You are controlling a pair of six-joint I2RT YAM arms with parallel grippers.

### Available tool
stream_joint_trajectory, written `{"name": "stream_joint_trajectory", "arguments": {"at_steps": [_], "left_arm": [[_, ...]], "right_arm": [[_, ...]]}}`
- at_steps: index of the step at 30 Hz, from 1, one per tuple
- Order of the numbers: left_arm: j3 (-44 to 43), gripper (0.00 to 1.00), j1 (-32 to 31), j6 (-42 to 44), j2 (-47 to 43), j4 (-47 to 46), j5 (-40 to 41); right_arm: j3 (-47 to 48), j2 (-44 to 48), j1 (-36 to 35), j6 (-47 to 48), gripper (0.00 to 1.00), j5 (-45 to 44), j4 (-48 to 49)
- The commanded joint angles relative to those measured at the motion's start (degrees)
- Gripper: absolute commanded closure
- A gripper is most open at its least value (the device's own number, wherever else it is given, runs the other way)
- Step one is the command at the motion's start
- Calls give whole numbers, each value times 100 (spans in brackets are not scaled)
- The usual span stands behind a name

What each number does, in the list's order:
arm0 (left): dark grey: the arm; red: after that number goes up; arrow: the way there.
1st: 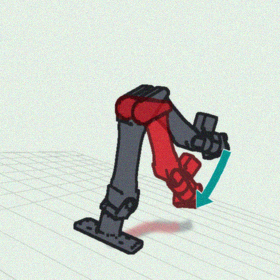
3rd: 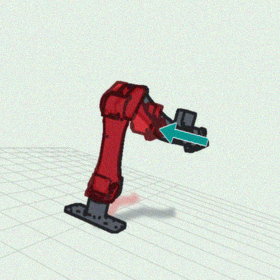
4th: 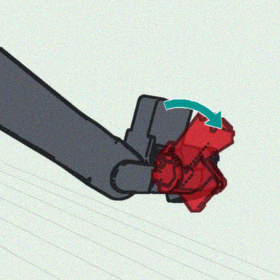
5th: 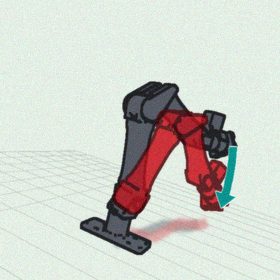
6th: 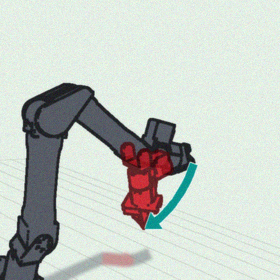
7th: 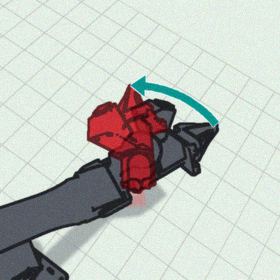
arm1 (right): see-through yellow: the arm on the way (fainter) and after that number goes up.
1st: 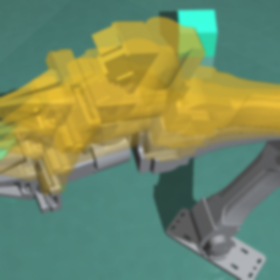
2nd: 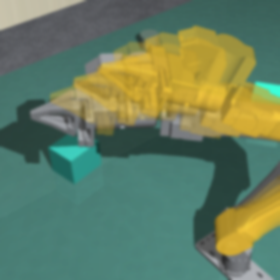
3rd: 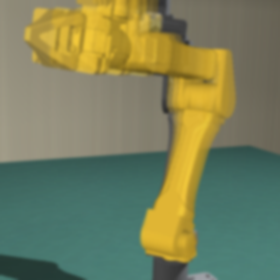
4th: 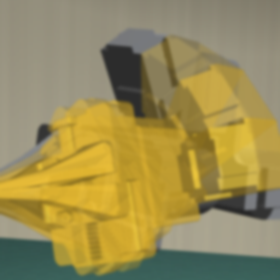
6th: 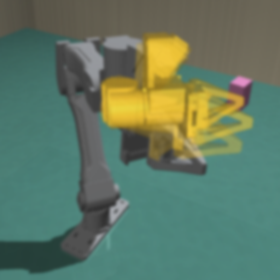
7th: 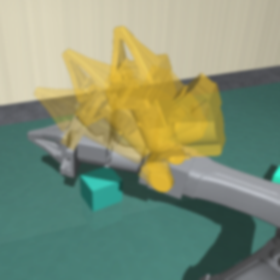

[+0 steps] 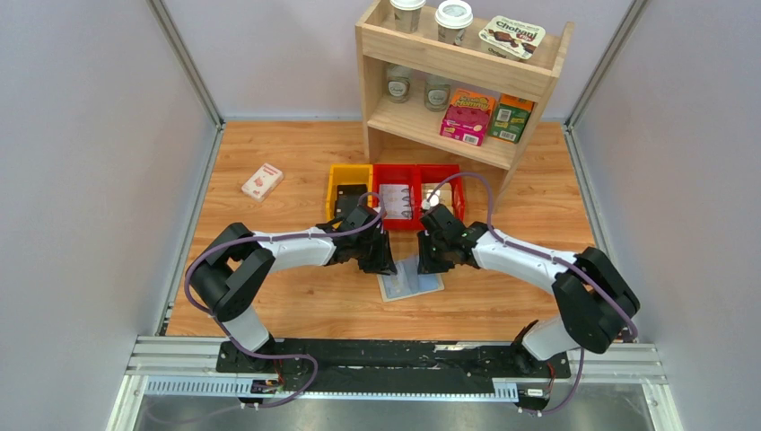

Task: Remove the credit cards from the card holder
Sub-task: Remove the credit card from the card holder.

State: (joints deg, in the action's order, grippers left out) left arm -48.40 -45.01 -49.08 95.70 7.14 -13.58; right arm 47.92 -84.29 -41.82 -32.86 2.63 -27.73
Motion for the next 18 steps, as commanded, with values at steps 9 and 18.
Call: {"name": "stream_joint_trajectory", "arguments": {"at_steps": [9,18], "left_arm": [[15,68,-25,162,124,350,172],[-994,67,-209,443,115,622,14]], "right_arm": [[-371,1836,254,-36,53,-618,160],[-643,2741,245,-27,46,-236,698]]}}
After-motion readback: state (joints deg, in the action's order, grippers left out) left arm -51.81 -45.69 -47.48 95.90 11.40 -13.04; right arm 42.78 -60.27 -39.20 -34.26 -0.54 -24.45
